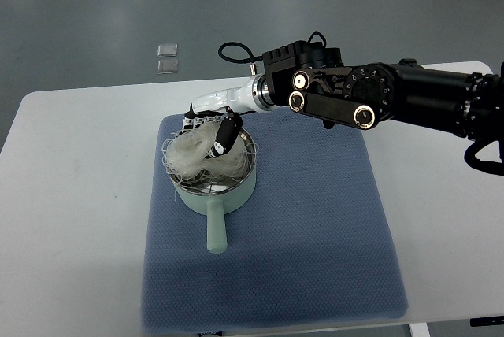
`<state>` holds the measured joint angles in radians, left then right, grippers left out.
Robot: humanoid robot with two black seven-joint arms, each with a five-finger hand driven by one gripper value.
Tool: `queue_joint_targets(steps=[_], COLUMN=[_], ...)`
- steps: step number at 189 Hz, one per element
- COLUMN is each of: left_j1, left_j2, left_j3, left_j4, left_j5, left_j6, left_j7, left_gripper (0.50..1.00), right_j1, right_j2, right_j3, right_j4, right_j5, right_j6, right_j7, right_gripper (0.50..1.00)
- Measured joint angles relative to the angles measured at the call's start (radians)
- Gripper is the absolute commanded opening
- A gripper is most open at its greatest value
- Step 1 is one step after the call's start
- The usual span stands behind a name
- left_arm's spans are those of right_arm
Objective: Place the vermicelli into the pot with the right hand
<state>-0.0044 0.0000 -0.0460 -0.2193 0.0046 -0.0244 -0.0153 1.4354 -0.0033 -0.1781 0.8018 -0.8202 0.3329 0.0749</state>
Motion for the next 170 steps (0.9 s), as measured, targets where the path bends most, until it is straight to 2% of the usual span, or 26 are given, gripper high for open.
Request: queue_joint_targets(steps=[5,11,57,88,123,149,170], left_j1=[0.0,0.0,0.0,0.0,0.001,0.001,0.001], left_j2=[0.0,0.0,0.0,0.0,0.0,0.0,0.0], left_j3=[0.0,0.001,0.001,-0.001,-0.001,0.001,0.001], left_j4=[0.0,0.0,0.0,0.001,0.002,-0.003,-0.006], left_j5=[0.0,0.0,0.0,0.0,0.0,0.0,0.0], left_j6=[0.0,0.0,0.0,0.0,0.0,0.0,0.0], left_j7=[0.0,0.0,0.0,0.0,0.0,0.0,0.0], left_gripper=[1.0,1.0,1.0,1.0,1.0,1.0,1.0], right_j1=[-0.002,-0.004,-0.007,-0.029,-0.229,-0.435,-0.566], right_j2=[0.0,0.0,-0.033,-0.125,-0.195,-0.187,-0.155], right_j3=[0.0,0.001,0.034,0.229,0.632,0.979,1.163], right_j4=[-0.003,-0.007,-0.014,-0.014,-0.014,-0.014,-0.021], right_j5=[0.0,0.001,0.017,0.039,0.139,0.244,0.362], right_j6=[-0.005,-0.01,-0.007,-0.004,-0.016,-0.021,-0.041], right_j7=[0.0,0.0,0.002,0.01,0.022,0.034,0.037], right_gripper=[0.911,0.923,0.926,0.926,0.926,0.926,0.926])
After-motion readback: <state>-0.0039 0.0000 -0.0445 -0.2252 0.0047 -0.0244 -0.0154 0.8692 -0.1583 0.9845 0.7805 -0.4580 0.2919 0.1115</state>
